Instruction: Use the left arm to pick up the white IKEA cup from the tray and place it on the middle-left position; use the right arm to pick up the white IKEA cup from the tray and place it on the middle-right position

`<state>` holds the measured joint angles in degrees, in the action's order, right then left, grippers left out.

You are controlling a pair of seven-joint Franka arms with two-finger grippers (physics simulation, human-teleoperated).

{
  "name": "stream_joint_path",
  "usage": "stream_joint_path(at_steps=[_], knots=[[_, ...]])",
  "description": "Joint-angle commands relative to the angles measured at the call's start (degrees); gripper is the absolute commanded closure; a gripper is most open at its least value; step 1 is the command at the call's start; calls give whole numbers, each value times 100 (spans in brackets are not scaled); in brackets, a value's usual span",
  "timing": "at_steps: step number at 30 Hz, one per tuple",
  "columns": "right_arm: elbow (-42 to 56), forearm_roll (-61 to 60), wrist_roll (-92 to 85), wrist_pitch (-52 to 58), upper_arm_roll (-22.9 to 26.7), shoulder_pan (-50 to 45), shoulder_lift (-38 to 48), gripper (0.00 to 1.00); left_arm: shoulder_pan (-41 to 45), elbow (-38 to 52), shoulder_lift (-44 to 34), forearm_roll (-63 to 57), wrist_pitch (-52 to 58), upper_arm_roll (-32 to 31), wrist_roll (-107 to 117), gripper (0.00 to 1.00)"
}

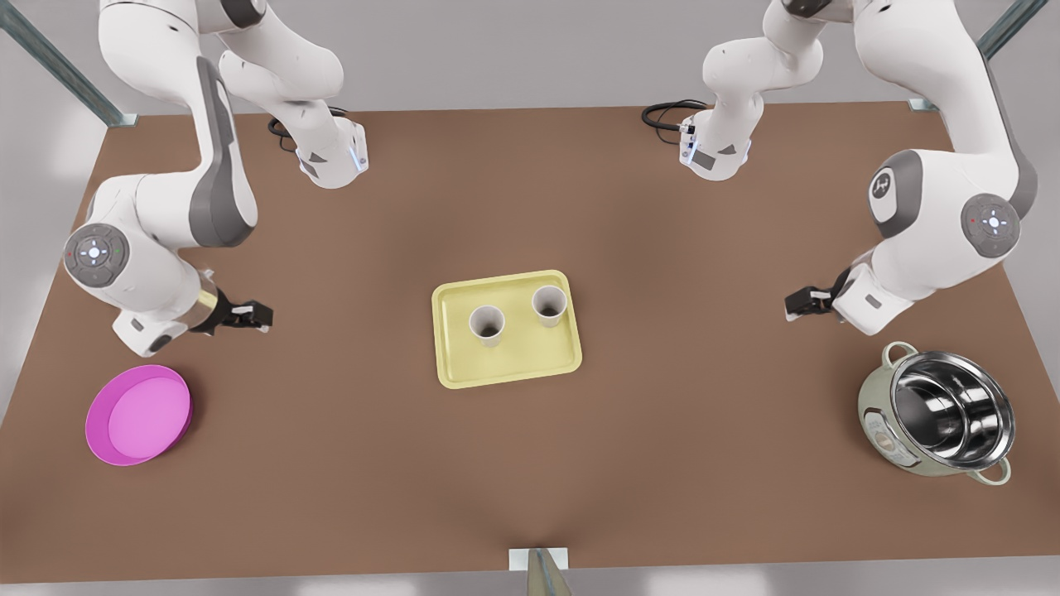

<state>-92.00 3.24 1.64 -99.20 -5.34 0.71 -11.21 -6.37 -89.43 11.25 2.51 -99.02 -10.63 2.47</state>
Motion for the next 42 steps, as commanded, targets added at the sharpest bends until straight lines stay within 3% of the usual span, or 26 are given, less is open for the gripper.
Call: stream_joint_path(at_steps=[1, 3, 5, 7, 11, 14, 16, 18, 24, 31, 34, 42], knots=[[7, 19, 187, -645, -2, 0, -4, 0, 4, -39, -8, -31, -680, 0, -219, 0], [-2, 10, 170, -645, -37, -123, -13, 0, 310, 5, 140, 4, -733, -18, -353, 0], [7, 19, 170, -645, -46, -747, -83, 0, 1559, 5, 475, -655, -733, 0, 991, 0], [209, -52, 187, -636, -46, -1441, -285, 0, 2148, 14, 844, -620, -751, -9, 1818, 0], [209, -95, 169, -600, -46, -2337, -522, 0, 2710, -65, 1055, 47, -751, -18, 2469, 0], [174, -939, 258, -1092, -81, -2566, -813, 0, 3291, -434, 1081, 39, -795, -9, 3111, 0], [33, -939, 495, -1531, -99, -2830, -1120, 8, 3589, -584, 1081, 39, -988, -18, 3620, 0], [-398, -948, 547, -2244, -108, -2910, -1173, 6, 3651, -584, 1257, 48, -1348, -9, 3699, 0], [-415, -939, 627, -2314, -99, -2883, -1665, 1, 3616, -514, 1898, 13, -2544, 0, 3787, 0], [-960, -957, 504, -2323, -90, -2804, -1744, 1, 3695, -821, 1670, -330, -2368, 0, 4077, 0], [-1118, -1730, 433, -2297, -90, -2804, -1736, 3, 3862, -1041, 1688, -321, -2447, 0, 4112, 0], [-846, -2275, 1198, -1936, -108, -2839, -1525, 6, 3871, -1085, 2224, -418, -3106, 26, 4148, 0]])
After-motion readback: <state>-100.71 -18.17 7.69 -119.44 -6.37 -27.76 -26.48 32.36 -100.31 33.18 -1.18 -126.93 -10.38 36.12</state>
